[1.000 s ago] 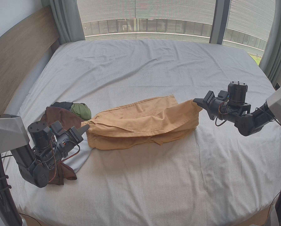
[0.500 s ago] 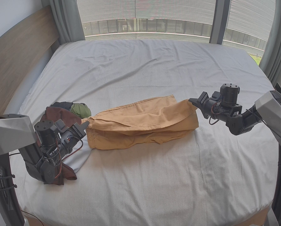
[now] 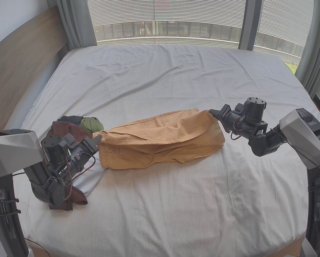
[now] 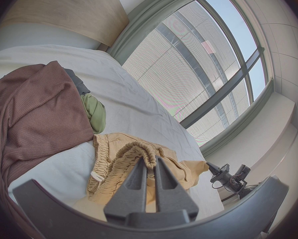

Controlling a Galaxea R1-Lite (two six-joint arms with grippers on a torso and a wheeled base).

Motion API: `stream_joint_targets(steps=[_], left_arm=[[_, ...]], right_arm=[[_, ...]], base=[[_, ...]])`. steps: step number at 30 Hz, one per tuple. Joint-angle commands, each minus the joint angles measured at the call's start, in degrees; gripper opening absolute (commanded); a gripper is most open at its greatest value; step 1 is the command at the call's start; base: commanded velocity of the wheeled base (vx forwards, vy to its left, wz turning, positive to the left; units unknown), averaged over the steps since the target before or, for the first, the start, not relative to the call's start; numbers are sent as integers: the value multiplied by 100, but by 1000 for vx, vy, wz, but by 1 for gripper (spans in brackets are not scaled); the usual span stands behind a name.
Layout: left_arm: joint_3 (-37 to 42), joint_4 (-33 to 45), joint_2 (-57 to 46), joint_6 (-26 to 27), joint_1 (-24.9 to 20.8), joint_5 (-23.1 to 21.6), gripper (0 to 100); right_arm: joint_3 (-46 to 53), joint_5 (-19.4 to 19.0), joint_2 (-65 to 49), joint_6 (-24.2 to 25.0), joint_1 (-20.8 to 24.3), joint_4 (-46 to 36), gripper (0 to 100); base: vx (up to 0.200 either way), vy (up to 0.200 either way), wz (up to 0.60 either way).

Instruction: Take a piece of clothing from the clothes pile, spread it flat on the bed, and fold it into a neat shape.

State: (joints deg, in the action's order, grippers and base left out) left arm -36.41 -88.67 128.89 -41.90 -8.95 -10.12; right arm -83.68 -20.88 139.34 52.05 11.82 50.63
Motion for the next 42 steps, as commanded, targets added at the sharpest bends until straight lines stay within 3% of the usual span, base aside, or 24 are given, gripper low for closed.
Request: stream_joint_targets(steps=[1, 2, 3, 4, 14, 36, 42], left_arm=[[-50, -1, 84, -2, 7, 1, 0], [-59, -1, 119, 6, -2, 1, 100], [-85, -1, 145, 15, 7, 1, 100], [-112, -1, 163, 15, 7, 1, 100], [-648, 17, 497, -29, 174, 546, 100], [240, -1, -294, -126, -248, 353, 100], [600, -1, -435, -29, -432, 212, 100]], right_arm=[[-105, -4, 155, -2, 13, 52, 0], [-131, -4, 173, -2, 13, 88, 0], [-167, -4, 181, -2, 13, 114, 0], [-211, -4, 217, 7, 4, 132, 100], [-624, 181, 384, 15, -5, 149, 100], [1521, 199, -100, 7, -14, 105, 100], [1635, 199, -12, 7, 92, 96, 100]], base=[[0, 0, 0], [0, 0, 0], [0, 0, 0], [0, 0, 0], [0, 0, 0], [0, 0, 0], [0, 0, 0]])
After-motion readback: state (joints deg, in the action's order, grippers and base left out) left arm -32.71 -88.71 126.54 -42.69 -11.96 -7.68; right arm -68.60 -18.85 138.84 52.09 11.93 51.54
